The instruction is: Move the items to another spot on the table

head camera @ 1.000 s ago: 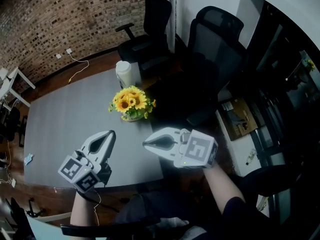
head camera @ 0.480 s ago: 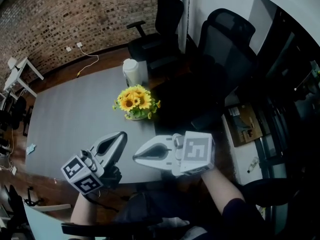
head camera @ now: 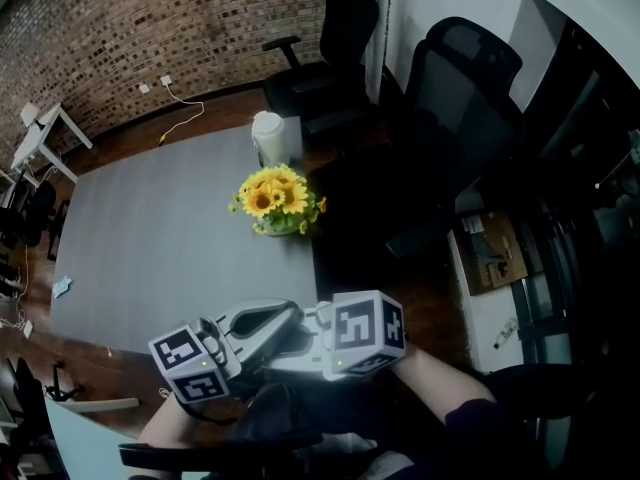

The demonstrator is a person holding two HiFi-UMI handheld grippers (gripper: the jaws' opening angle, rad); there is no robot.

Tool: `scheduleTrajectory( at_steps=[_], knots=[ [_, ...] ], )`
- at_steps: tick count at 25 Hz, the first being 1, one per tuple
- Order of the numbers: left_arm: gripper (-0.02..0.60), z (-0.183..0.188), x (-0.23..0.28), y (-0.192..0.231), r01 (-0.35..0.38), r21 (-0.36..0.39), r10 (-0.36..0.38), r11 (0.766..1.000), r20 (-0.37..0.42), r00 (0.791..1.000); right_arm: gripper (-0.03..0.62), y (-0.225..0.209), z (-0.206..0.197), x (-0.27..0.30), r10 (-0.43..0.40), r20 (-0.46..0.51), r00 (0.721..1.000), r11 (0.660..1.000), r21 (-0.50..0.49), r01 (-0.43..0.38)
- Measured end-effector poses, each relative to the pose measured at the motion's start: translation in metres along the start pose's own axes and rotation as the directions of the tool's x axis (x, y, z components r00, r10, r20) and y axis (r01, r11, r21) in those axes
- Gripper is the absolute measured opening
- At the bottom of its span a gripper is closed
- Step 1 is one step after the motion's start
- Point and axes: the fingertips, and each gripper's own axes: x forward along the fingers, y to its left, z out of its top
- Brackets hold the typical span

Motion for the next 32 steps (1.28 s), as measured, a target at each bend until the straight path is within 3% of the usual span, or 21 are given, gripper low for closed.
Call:
scheduleTrajectory(
  at_steps=[6,14,18,22,24,26,28,30,32],
  knots=[
    [0.033,-0.020,-0.010,-0.011,0.009,-0.049,-0.011,0.999,-0.045,0.999,-0.025,0.019,-0.008,0.010,0.093,0.070,0.993,0.994,0.058,-0.097],
    [0.032,-0.024,-0.017,-0.007,0.014,0.002,-0.014,1.000,-0.067,0.998,-0.018,0.014,-0.014,0.025,0.102,0.094,0.990,0.990,0.088,-0.110],
    [0.011,-0.005,-0.018,0.014,-0.028,0.147,0.033,0.989,-0.029,0.999,-0.020,-0.016,-0.004,0.004,0.040,0.110,0.993,0.997,0.064,-0.047],
    [0.011,0.013,-0.041,0.048,-0.127,0.166,0.132,0.978,-0.017,0.991,-0.018,-0.055,0.020,-0.054,-0.136,0.168,0.976,0.991,0.005,0.137],
    [0.011,0.025,-0.044,0.056,-0.145,0.154,0.146,0.977,0.008,0.989,-0.018,-0.062,0.036,-0.072,-0.157,0.226,0.961,0.985,-0.035,0.169],
    [0.009,0.040,-0.040,0.052,-0.112,0.125,0.104,0.986,0.074,0.992,-0.018,-0.062,0.051,-0.080,-0.141,0.284,0.948,0.984,-0.063,0.165],
    [0.008,0.052,-0.031,0.039,-0.059,0.150,0.042,0.987,0.114,0.993,-0.018,-0.065,0.059,-0.080,-0.143,0.311,0.940,0.981,-0.078,0.175],
    [0.012,0.056,-0.021,0.026,-0.027,0.224,0.006,0.974,0.091,0.996,-0.017,-0.067,0.063,-0.082,-0.151,0.313,0.938,0.977,-0.097,0.190],
    [0.011,0.052,-0.013,0.013,0.011,0.283,-0.015,0.959,0.011,1.000,-0.018,-0.062,0.068,-0.089,-0.136,0.320,0.938,0.977,-0.115,0.180]
  ],
)
